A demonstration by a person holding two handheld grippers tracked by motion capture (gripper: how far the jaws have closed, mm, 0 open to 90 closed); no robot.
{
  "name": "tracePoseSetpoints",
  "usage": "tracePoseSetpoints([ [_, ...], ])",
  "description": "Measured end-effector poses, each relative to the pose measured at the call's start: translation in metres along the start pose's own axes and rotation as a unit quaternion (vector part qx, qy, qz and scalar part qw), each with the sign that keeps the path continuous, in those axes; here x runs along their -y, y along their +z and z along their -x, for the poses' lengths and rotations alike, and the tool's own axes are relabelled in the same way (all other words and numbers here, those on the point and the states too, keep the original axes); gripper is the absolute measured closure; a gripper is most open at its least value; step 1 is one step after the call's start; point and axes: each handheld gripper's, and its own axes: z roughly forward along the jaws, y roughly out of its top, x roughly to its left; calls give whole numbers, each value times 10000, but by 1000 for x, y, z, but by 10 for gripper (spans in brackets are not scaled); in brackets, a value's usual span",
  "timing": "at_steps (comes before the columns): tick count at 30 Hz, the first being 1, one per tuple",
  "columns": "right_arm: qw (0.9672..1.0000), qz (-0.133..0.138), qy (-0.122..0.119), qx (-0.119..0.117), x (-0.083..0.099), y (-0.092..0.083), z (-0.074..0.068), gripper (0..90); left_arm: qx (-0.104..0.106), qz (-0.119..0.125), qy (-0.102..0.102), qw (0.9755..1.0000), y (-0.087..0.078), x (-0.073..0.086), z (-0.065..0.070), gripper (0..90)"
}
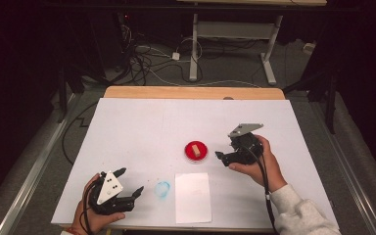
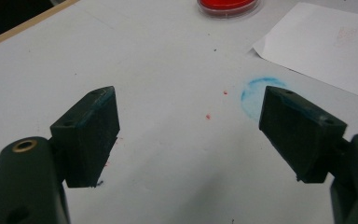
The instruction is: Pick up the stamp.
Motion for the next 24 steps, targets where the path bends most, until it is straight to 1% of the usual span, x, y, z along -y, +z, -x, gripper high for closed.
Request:
tracePoseSetpoints([
  [1, 10000, -52, 12, -35, -5, 5, -2, 254, 2, -1, 0, 10000, 0, 0, 0, 194],
  [4, 9999, -107, -31, -36, -9, 9, -5, 254, -1, -4, 3, 10000, 0, 0, 0, 194],
  [5, 9999, -96, -29, -30, -12, 12, -7, 264, 5, -6, -4, 10000, 0, 0, 0, 194],
  [6, 9998, -148, -90, -69, -15, 17, -10, 283, -2, -15, -2, 10000, 0, 1, 0, 194],
  [9, 9997, -200, -154, -22, -18, 21, -13, 303, -18, -55, -2, 10000, 1, 1, -1, 194],
  [11, 9996, -243, -136, -42, -21, 30, -18, 327, -3, -79, -28, 10000, 2, 1, -1, 194],
  [13, 9994, -315, -77, -77, -25, 35, -21, 336, -8, -100, -8, 9999, 3, 1, -1, 194],
  [15, 9993, -352, -81, -107, -27, 38, -23, 343, 3, -91, -6, 10000, 2, 1, 0, 194],
  [16, 9986, -501, -30, -142, -32, 43, -26, 366, -8, -96, -1, 10000, 2, 1, 0, 194],
  [17, 9986, -501, -30, -142, -32, 43, -26, 366, -17, -103, 4, 9999, 2, 1, 0, 194],
  [18, 9980, -622, 23, -62, -38, 49, -29, 386, -9, -97, 1, 10000, 2, 1, 0, 194],
  [19, 9977, -668, 40, -45, -41, 50, -29, 407, -12, -101, 3, 9999, 2, 1, 0, 194],
  [20, 9977, -668, 40, -45, -41, 50, -29, 407, -10, -101, -1, 9999, 2, 1, -1, 194],
  [21, 9975, -698, 92, -30, -43, 53, -30, 412, 0, -99, -5, 10000, 2, 2, -1, 194],
  [22, 9972, -749, 37, -40, -46, 57, -30, 420, -4, -104, -1, 9999, 3, 2, 0, 194],
  [23, 9961, -876, 78, -20, -48, 60, -32, 433, -5, -124, 9, 9999, 3, 2, 0, 194],
  [24, 9951, -987, 78, 36, -53, 67, -34, 438, 17, -132, 6, 9999, 3, 2, 0, 194],
])
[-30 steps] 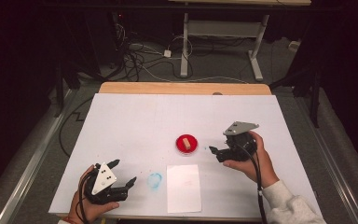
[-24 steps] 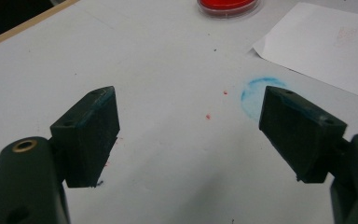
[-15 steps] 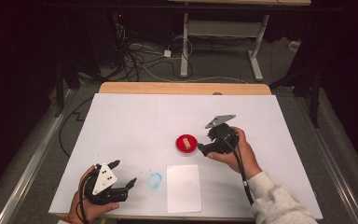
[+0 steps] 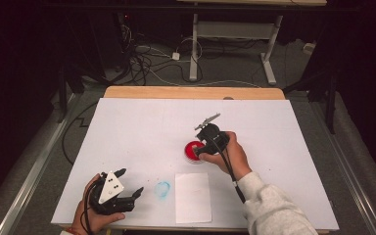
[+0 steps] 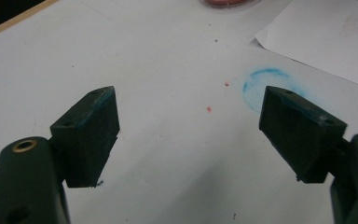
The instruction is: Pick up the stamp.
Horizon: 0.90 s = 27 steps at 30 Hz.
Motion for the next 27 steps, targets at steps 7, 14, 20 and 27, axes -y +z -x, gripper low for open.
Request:
tracePoseSetpoints([
  [7, 9994, -353, -26, 13, -13, 15, -7, 473, 62, -59, 77, 9999, 1, 0, 2, 194],
  [14, 9984, -571, -29, -31, -15, 28, -11, 608, 87, -84, 57, 9999, 1, 1, 1, 194],
  [20, 9980, -631, -9, -26, -15, 30, -11, 676, 104, -128, 109, 9998, 3, 1, 3, 194],
  [27, 9977, -670, 24, -88, -14, 30, -9, 733, 112, -135, 178, 9997, 4, 0, 3, 194],
])
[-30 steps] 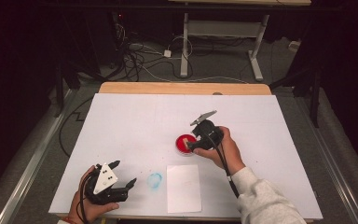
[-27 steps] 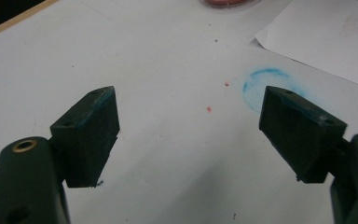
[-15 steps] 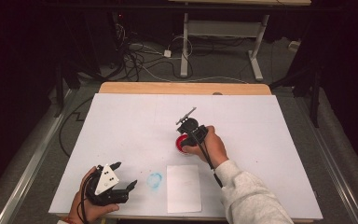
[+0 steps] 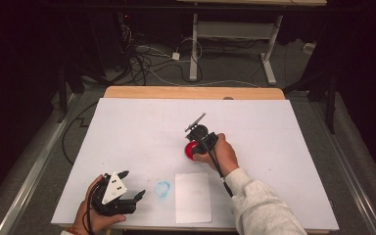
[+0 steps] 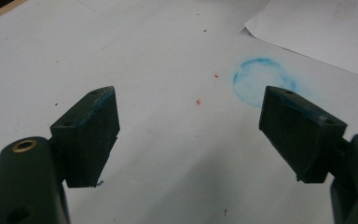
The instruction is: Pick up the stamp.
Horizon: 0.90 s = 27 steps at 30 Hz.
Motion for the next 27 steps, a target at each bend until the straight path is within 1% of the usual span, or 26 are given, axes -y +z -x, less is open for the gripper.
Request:
tracePoseSetpoints([
  [1, 10000, 0, 0, 0, 0, 0, 0, 733, 15, -35, -44, 10000, 0, 0, 1, 194],
  [2, 10000, -15, -4, 30, 0, 1, 0, 761, 18, -37, -49, 10000, 0, 0, 1, 194],
  [6, 10000, -32, -63, 46, 0, 1, 0, 763, 24, -18, -78, 10000, 0, 0, 0, 194],
  [8, 9999, -35, -146, 60, -1, 1, -1, 766, 33, -28, -69, 10000, 0, 1, 0, 194],
  [10, 9999, -39, -126, 51, -1, 1, -1, 766, 38, -27, -71, 10000, 0, 1, 0, 194],
  [12, 9998, -26, -201, 37, 0, 1, 0, 767, 46, -5, -67, 10000, 0, 1, -1, 194],
  [13, 9999, -46, -93, 21, 1, 1, -1, 766, 42, -1, -88, 10000, 0, 1, -2, 194],
  [14, 9999, -12, -151, 14, 1, 1, 0, 767, 29, -15, -84, 10000, 0, 1, -3, 194],
  [15, 9997, 20, -259, 5, 1, 2, 1, 767, 33, 0, -111, 9999, 1, 2, -3, 194],
  [18, 9997, 2, -211, -76, 1, 2, 3, 768, 20, 19, -175, 9998, 1, 2, -6, 194],
  [21, 9997, 23, -222, -124, 1, 3, 4, 768, 13, 69, -227, 9997, 0, 3, -7, 194],
  [22, 9998, 29, -160, -115, 2, 2, 3, 768, 12, 72, -224, 9997, 0, 3, -8, 194],
  [23, 9998, 29, -160, -115, 2, 2, 3, 768, 18, 79, -223, 9997, -1, 3, -8, 194],
  [24, 9996, 66, -250, -92, 3, 3, 3, 768, 9, 84, -226, 9997, -1, 3, -8, 194],
  [27, 9996, 77, -244, -69, 3, 2, 3, 767, 2, 108, -219, 9997, -2, 2, -7, 194],
])
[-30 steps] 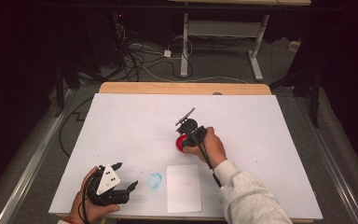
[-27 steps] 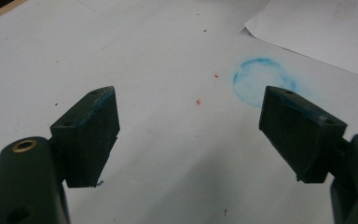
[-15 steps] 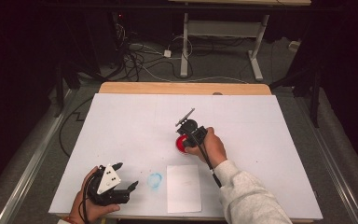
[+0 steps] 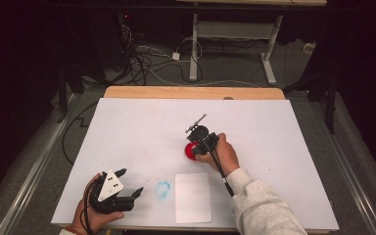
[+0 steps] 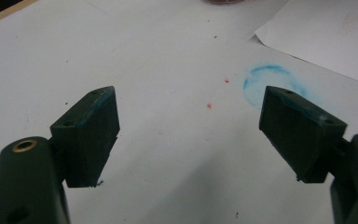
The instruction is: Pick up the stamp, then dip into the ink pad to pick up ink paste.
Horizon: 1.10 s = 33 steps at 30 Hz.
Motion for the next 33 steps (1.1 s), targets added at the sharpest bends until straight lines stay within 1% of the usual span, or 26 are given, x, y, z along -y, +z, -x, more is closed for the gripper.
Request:
tracePoseSetpoints([
  [4, 10000, -2, 28, -14, 1, -1, 0, 767, 0, -41, 19, 10000, 0, 1, 0, 195],
  [5, 10000, 14, -14, -29, 1, -1, 1, 767, -1, -38, 13, 10000, 1, 1, 0, 194],
  [7, 10000, 29, 15, -69, 1, -1, 1, 767, 6, -31, -11, 10000, 1, 1, -2, 194],
  [9, 9999, 59, -7, -84, 1, -1, 1, 767, -14, -17, -25, 10000, 0, 1, -2, 194],
  [16, 9999, 69, -105, -24, 1, -1, 0, 767, -36, -17, -52, 10000, -2, 2, -2, 194],
  [19, 10000, 68, -55, -48, 2, -1, 0, 767, -44, 2, -49, 10000, -3, 2, -1, 194],
  [21, 9999, 115, -106, 10, 2, -3, 3, 767, -51, 14, -47, 10000, -4, 3, -1, 194],
  [23, 9997, 227, -51, 68, 2, -11, 8, 767, -64, -31, -30, 10000, -4, 3, 0, 194],
  [24, 9997, 227, -51, 68, 2, -11, 8, 767, -58, -32, -41, 10000, -4, 3, -1, 194],
  [26, 9996, 287, -35, -5, 1, -17, 12, 767, -56, -10, -61, 10000, -4, 2, -2, 194],
  [27, 9994, 333, -93, 31, 0, -21, 13, 767, -61, -17, -37, 10000, -3, 2, -2, 194],
  [28, 9992, 380, -85, -30, -1, -26, 14, 767, -55, -19, -36, 10000, -3, 2, -2, 194],
  [30, 9989, 434, -161, -14, -3, -33, 15, 767, -47, -45, -47, 10000, -2, 3, -2, 194],
  [31, 9989, 432, -164, -55, -4, -37, 16, 767, -43, -55, -49, 10000, -2, 4, -2, 194],
  [32, 9984, 498, -234, -103, -6, -46, 17, 766, -49, -62, -54, 10000, -3, 4, -2, 194],
  [33, 9984, 498, -234, -103, -6, -46, 17, 766, -56, -57, -58, 10000, -4, 4, -2, 194],
])
